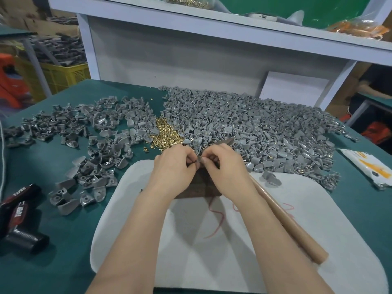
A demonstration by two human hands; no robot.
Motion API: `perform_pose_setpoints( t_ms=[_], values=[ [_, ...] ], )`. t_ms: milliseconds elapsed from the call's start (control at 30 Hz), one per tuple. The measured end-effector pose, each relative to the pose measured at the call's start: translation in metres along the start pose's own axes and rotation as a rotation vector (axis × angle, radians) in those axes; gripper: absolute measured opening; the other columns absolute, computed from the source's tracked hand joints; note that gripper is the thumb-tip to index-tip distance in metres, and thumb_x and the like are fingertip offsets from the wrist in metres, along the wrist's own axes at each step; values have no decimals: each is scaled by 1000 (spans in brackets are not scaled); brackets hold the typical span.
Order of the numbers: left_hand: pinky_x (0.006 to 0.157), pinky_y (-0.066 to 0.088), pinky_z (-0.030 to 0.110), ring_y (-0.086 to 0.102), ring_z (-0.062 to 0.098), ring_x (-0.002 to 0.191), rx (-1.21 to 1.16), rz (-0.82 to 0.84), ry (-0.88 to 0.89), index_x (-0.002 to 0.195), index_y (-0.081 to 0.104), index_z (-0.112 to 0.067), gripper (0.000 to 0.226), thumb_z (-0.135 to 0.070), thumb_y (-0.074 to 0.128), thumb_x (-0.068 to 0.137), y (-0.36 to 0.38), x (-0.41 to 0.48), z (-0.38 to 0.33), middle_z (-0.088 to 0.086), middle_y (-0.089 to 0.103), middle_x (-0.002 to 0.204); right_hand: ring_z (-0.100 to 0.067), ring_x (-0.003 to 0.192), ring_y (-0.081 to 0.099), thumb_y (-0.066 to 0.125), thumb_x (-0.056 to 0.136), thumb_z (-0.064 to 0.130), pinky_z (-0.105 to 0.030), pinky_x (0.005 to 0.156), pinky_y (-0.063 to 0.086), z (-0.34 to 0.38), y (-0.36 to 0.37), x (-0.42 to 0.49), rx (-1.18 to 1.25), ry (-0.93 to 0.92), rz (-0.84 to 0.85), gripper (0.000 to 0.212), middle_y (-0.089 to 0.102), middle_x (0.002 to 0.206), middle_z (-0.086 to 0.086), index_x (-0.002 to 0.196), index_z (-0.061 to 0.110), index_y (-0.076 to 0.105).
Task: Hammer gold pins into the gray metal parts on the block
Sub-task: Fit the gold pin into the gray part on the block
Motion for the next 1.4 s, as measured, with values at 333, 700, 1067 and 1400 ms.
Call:
perform_pose_setpoints(
  t_ms=[333, 700, 1067, 1400],
  values=[
    [86, 47, 42, 58, 23, 90, 5, -4, 3, 80, 66, -21, 6, -23, 65, 86, -2, -1, -1, -8, 59, 77, -15, 83, 53, 59, 88, 10, -33, 81, 44, 3, -2, -5, 41, 12, -87, 5, 53, 90, 2, 88, 10, 64],
    [82, 48, 43, 58, 28, 88, 37, -21, 37, 73, 55, -23, 17, -22, 65, 86, -4, -1, -7, -2, 58, 78, -22, 86, 52, 56, 89, 14, -30, 72, 34, 17, 1, 3, -265, -61, -38, 8, 52, 90, 0, 86, 10, 62],
    [84, 47, 42, 57, 28, 91, 60, -15, 39, 76, 55, -25, 15, -22, 65, 86, -3, -1, -8, -5, 51, 78, -20, 89, 54, 57, 90, 14, -25, 78, 36, 11, -2, 7, -198, 19, 25, 10, 52, 92, 1, 93, 10, 66],
    [88, 45, 40, 57, 23, 93, 107, -30, 4, 76, 55, -29, 15, -26, 63, 87, -5, -1, -4, -11, 49, 75, -17, 82, 52, 60, 86, 8, -30, 76, 40, 8, -3, -3, -68, 16, -89, 6, 53, 84, 2, 85, 10, 65]
  ],
)
Point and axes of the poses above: each hand's wrist, its own x-axis towards the middle knuckle, its own y-axis out of the palm, z = x × y, the point moved 9 cm from there along x, towards the middle knuckle
